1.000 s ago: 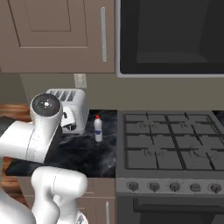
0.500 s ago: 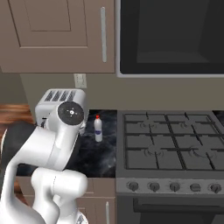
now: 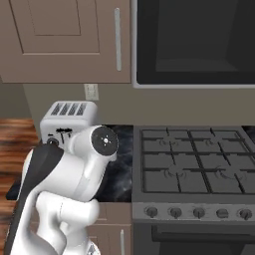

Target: Place the drinks on the dining counter in a tight cluster.

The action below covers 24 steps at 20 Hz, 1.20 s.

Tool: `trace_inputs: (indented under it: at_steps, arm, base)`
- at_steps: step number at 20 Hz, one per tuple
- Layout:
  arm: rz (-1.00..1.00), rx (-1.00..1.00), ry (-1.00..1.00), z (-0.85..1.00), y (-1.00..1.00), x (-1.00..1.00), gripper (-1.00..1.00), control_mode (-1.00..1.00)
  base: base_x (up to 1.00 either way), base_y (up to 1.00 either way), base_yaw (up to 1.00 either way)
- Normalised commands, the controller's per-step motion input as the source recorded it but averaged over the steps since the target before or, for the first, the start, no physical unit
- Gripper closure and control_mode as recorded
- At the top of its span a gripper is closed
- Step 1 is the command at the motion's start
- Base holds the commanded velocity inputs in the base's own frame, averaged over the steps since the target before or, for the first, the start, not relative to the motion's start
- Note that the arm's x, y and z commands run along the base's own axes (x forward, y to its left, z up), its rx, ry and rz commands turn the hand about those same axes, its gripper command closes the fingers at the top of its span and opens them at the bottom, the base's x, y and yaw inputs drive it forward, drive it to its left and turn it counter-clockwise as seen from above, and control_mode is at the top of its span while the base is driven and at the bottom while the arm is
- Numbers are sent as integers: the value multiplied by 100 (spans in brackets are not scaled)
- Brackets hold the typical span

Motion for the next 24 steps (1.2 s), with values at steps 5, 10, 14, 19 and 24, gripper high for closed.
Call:
trace_inputs:
  at_steps: [5, 10, 14, 19, 24]
  arm:
    - [0, 2, -7, -28, -22, 23, -100, -100]
    - [0, 3, -10, -35, -26, 32, -100, -100]
    - [1, 13, -1, -20, -21, 55, -100, -100]
    - [7, 19, 0, -6, -10, 53, -100, -100]
    - [7, 7, 0, -11, -1, 51, -100, -100]
  base:
    - [0, 0, 0]
    - [0, 0, 0]
    - [0, 0, 0]
    - [0, 0, 0]
    - [0, 0, 0]
